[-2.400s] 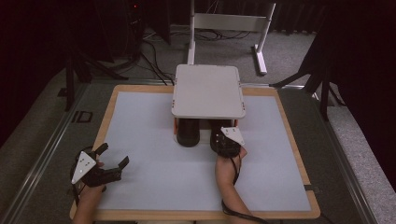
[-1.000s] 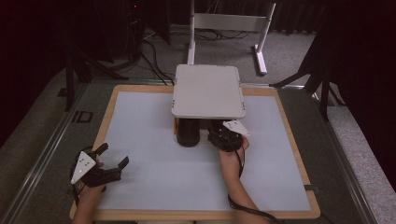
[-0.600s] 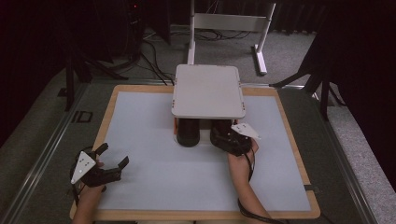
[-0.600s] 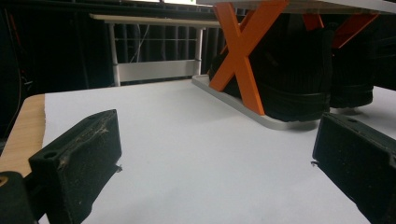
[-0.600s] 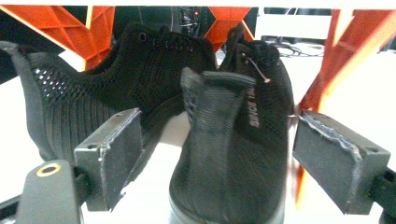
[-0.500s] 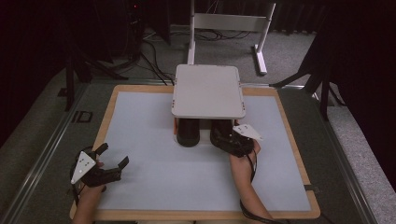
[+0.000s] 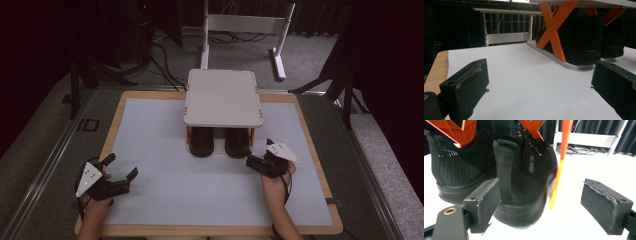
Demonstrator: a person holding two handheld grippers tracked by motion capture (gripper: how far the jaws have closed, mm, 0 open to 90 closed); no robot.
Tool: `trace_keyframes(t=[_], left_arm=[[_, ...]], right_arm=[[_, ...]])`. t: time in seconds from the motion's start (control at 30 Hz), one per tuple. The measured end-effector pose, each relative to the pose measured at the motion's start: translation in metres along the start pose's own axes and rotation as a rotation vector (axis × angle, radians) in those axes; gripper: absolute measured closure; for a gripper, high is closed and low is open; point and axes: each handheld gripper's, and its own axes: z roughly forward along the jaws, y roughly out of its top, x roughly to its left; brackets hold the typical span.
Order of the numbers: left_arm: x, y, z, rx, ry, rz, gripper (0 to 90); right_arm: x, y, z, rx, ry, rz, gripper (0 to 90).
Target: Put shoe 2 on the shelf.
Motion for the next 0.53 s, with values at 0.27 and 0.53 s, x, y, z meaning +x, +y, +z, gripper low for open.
trace_keyframes(t=[0.27, 0.53], left_arm=[[0.0, 0.0, 0.0, -0.001, 0.001, -0.001, 1.7], [0.0, 0.0, 0.0, 0.0, 0.001, 0.0, 1.7]], right_arm=[[-0.018, -0.022, -0.013, -0.003, -0.069, 0.005, 12.7], [-0.032, -0.036, -0.019, 0.032, -0.111, 0.012, 12.6]])
